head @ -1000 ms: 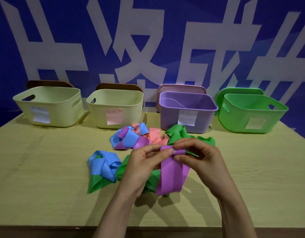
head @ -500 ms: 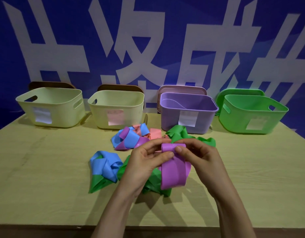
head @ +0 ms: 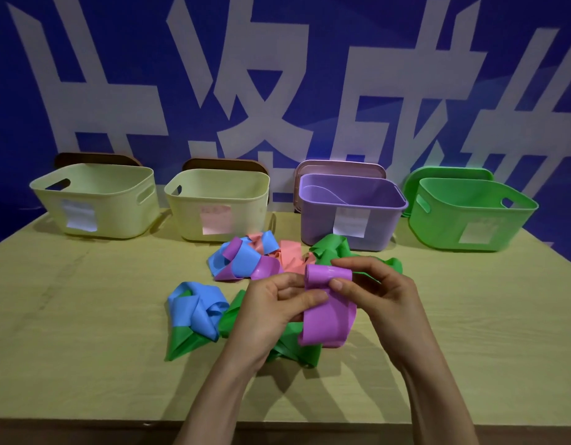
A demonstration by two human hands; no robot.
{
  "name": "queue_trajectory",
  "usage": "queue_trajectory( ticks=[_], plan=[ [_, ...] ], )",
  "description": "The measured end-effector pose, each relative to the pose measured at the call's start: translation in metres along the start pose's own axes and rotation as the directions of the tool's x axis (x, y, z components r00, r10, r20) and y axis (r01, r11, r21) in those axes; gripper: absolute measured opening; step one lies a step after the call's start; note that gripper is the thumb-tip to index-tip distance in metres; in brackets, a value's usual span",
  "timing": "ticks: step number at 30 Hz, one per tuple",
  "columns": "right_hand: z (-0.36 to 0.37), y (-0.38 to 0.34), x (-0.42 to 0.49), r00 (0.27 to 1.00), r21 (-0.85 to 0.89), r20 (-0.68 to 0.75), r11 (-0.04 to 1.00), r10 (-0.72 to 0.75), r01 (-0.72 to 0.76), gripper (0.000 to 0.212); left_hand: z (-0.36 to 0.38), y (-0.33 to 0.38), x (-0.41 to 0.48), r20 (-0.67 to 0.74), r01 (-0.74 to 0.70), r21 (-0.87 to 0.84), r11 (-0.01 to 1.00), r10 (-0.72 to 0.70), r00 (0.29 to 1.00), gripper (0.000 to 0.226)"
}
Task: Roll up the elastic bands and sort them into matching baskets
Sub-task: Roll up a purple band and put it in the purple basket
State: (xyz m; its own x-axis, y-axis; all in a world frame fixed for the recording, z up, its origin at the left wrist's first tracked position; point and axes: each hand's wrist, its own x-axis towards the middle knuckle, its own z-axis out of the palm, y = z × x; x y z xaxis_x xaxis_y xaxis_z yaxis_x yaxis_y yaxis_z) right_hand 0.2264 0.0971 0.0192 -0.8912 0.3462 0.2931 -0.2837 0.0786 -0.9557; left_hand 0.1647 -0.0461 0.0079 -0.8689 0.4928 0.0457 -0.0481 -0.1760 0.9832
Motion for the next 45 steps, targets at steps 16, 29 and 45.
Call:
queue_trajectory(
  ticks=[16, 29, 45],
  plan=[
    [-0.0037, -0.0005, -0.0016, 0.991, 0.065, 0.131, 0.998, -0.020, 0.012, 0.033, -0.0012, 0.0021, 0.0023, -0.027, -0.125, -0.068, 0.990, 0.124, 0.992, 0.034],
    [-0.0013, 0.0041, 0.0005, 0.993, -0.044, 0.086, 0.996, 0.082, -0.078, 0.020, -0.0029, -0.0033, 0.0030, -0.005, -0.171, -0.013, 0.985, 0.171, 0.985, 0.035],
    [-0.0034, 0.0066, 0.0025, 0.998, -0.012, 0.065, 1.000, 0.018, -0.017, 0.024, 0.0018, -0.0004, 0.0033, -0.063, 0.068, -0.073, 0.995, -0.072, 0.995, 0.053]
  ],
)
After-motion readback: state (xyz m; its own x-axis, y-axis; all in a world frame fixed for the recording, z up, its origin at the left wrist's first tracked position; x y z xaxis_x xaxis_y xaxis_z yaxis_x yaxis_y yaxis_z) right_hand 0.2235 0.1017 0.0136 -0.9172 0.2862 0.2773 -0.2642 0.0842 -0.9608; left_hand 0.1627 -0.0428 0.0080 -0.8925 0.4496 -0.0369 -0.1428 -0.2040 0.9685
